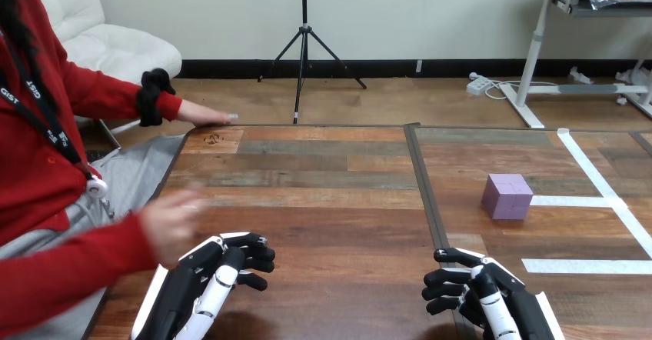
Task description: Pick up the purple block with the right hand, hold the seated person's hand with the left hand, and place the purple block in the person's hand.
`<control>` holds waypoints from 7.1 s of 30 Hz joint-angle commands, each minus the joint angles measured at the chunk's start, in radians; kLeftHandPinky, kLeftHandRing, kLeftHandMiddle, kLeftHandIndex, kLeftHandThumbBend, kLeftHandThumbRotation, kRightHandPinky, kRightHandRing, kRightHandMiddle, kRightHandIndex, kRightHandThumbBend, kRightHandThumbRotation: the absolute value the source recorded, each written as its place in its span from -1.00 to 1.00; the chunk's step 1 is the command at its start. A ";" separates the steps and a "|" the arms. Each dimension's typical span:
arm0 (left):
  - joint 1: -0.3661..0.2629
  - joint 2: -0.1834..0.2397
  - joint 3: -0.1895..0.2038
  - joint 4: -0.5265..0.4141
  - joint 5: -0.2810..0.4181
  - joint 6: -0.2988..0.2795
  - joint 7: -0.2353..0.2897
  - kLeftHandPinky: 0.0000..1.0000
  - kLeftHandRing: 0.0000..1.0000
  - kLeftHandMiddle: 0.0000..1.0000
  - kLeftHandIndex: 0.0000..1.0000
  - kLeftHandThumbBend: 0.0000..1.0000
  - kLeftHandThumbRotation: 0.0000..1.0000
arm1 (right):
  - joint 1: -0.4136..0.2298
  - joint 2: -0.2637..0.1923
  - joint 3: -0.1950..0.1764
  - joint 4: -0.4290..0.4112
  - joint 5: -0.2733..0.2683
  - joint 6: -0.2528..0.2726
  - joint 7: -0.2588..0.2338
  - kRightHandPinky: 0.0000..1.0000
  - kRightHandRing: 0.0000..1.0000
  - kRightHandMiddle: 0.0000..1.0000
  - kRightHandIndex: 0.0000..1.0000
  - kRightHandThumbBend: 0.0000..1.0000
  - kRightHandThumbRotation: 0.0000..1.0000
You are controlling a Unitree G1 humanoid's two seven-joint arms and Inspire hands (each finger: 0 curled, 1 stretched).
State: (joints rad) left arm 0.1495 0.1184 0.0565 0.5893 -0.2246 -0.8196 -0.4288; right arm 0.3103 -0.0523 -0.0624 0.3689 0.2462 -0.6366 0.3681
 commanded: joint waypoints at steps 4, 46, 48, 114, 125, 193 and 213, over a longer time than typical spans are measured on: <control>-0.042 0.000 0.005 -0.042 0.011 -0.017 0.006 0.06 0.23 0.25 0.23 -0.18 0.44 | -0.055 -0.011 -0.013 -0.029 0.001 -0.036 0.010 -0.04 0.09 0.14 0.29 0.24 0.47; -0.080 -0.028 -0.002 -0.003 0.027 -0.019 0.030 0.07 0.21 0.21 0.22 -0.22 0.44 | -0.440 -0.227 -0.099 0.153 -0.142 0.063 -0.112 0.18 0.32 0.37 0.40 0.29 0.86; -0.081 -0.029 -0.001 -0.001 0.029 -0.019 0.032 0.07 0.21 0.21 0.22 -0.22 0.44 | -0.466 -0.240 -0.100 0.168 -0.144 0.064 -0.110 0.20 0.33 0.37 0.41 0.28 0.87; -0.088 -0.046 -0.008 0.018 0.038 -0.024 0.029 -0.03 0.13 0.15 0.20 -0.18 0.47 | -1.172 -0.498 0.154 0.815 -0.690 0.322 -0.283 0.64 0.78 0.81 0.79 0.58 1.00; -0.088 -0.048 -0.007 0.026 0.042 -0.034 0.026 -0.06 0.11 0.14 0.19 -0.18 0.46 | -1.221 -0.487 0.194 0.855 -0.722 0.380 -0.295 0.68 0.81 0.83 0.82 0.56 0.99; -0.063 -0.069 -0.014 0.011 0.045 -0.060 0.008 -0.13 -0.02 0.07 0.19 -0.21 0.46 | -1.301 -0.408 0.474 0.968 -0.920 0.585 -0.111 0.71 0.93 0.90 0.83 1.00 -0.34; -0.069 -0.070 -0.011 0.017 0.038 -0.058 0.000 -0.16 -0.05 0.04 0.20 -0.16 0.50 | -1.283 -0.418 0.520 0.959 -0.945 0.547 -0.176 0.28 0.45 0.53 0.50 0.71 -0.97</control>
State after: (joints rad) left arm 0.1471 0.0582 0.0496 0.6188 -0.1775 -0.8556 -0.4250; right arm -0.9303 -0.4698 0.4417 1.3383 -0.6919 -0.0658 0.2158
